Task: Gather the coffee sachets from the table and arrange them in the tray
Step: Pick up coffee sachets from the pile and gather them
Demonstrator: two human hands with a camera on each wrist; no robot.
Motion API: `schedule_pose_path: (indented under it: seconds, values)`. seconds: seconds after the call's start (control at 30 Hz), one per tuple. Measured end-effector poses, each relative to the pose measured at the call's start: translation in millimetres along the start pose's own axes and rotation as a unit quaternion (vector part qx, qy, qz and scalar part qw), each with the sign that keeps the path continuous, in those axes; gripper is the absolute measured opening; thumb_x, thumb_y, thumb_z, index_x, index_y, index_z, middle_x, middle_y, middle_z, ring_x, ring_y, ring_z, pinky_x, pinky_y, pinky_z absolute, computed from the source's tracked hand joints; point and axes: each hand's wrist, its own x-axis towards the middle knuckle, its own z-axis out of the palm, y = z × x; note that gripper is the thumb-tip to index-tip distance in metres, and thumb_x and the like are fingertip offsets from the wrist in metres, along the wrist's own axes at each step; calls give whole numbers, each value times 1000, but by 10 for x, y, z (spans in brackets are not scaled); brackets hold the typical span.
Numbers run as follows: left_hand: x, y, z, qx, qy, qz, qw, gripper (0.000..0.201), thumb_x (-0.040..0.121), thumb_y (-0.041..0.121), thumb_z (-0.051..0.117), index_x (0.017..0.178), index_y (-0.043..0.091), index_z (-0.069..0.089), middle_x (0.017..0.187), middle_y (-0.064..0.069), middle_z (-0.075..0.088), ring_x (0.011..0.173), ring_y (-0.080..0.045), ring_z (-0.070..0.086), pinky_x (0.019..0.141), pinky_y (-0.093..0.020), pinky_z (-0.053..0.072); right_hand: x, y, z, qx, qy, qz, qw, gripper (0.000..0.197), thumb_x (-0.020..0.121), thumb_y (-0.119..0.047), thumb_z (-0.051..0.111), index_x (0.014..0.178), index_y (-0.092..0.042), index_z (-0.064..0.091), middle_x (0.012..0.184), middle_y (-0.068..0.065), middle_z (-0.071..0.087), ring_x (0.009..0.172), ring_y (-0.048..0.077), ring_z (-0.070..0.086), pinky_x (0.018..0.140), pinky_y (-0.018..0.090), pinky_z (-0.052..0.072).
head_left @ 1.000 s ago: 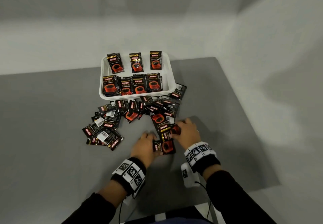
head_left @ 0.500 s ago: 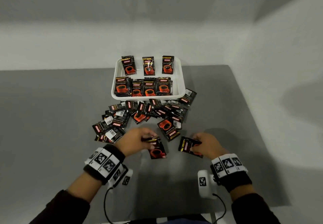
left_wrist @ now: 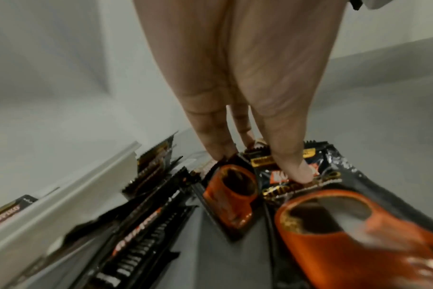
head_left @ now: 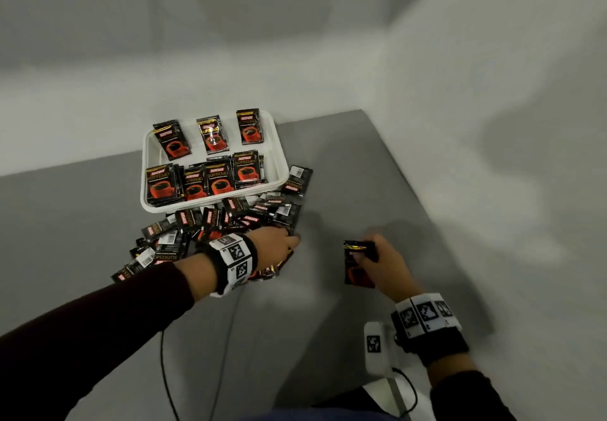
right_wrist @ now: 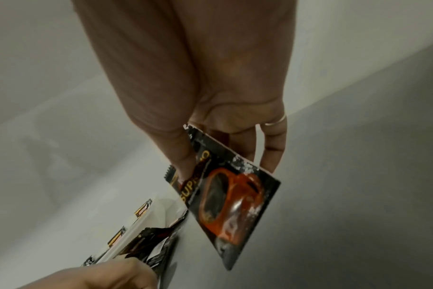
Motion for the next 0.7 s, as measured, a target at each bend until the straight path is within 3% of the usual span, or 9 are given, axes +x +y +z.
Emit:
schedule_pose_path:
  seconds: [0.1, 0.17, 0.27, 0.33, 0.4, 0.5, 0.57, 0.63, 0.7]
  values:
    - [-26, 21, 9, 4, 11, 6, 1000, 26, 91, 4, 46, 112, 0, 61, 141, -9, 34, 104, -31, 51, 90, -41, 43, -17, -2, -95, 17, 8, -7, 1000, 17, 86, -14, 64, 80, -18, 48, 70, -4, 54, 67, 14, 51, 47, 15, 35]
    - [-68, 59, 62, -13, 15, -7, 1000, 26, 89, 7, 49, 112, 8, 62, 138, -7, 35, 101, -29, 54, 90, -40, 43, 64, -80, -163, -33, 11, -33, 999, 18, 83, -14, 67, 78, -15, 49, 72, 0, 54, 70, 16, 50, 51, 20, 31]
    - [-200, 132, 225, -207, 93, -74, 971, 25, 89, 16, 54, 112, 15, 62, 133, 0, 43, 107, -24, 54, 93, -35, 43, 380, -347, -229, -41, 13, -83, 996, 12, 81, -15, 69, 88, -12, 60, 79, -2, 58, 78, 14, 53, 59, 15, 32]
    - [-352, 189, 348, -343, 147, -128, 919, 24, 86, 19, 60, 109, 18, 64, 122, 2, 53, 108, -16, 52, 90, -24, 39, 696, -576, -236, -92, -24, -118, 988, 19, 83, -15, 67, 100, -10, 63, 93, 3, 62, 88, 17, 57, 72, 20, 36]
    - [-525, 264, 477, -436, 176, -191, 862, 27, 82, 17, 65, 109, 21, 62, 110, 4, 57, 96, -8, 52, 85, -20, 40, 1044, -804, -205, -177, -99, -159, 966, 23, 85, -14, 64, 107, -7, 62, 106, 12, 64, 99, 24, 58, 80, 25, 38]
    - [-806, 393, 644, -554, 218, -266, 758, 41, 77, 12, 71, 113, 26, 56, 96, 10, 54, 85, -4, 52, 79, -17, 44, 1492, -1124, -122, -355, -182, -229, 888, 25, 84, -9, 63, 108, -6, 63, 120, 11, 58, 109, 27, 54, 89, 28, 38]
    - [-1002, 464, 726, -591, 247, -300, 707, 43, 77, 12, 72, 113, 28, 57, 86, 12, 54, 73, 4, 52, 70, -9, 42, 1709, -1332, -16, -436, -211, -277, 830, 18, 79, -4, 63, 96, -7, 68, 126, 7, 55, 107, 29, 55, 91, 28, 42]
    - [-1183, 530, 799, -604, 282, -341, 663, 34, 78, 12, 71, 109, 24, 62, 85, 11, 56, 73, 3, 55, 67, -7, 41, 1865, -1471, 124, -484, -231, -302, 788, 13, 74, -2, 63, 84, -9, 66, 121, 5, 57, 101, 31, 58, 85, 32, 47]
    - [-1328, 611, 852, -618, 306, -380, 616, 25, 78, 12, 71, 101, 19, 65, 89, 7, 59, 82, -10, 59, 74, -15, 45, 1955, -1496, 260, -527, -236, -310, 755, 12, 75, -5, 62, 84, -12, 65, 107, 6, 62, 97, 31, 60, 83, 34, 49]
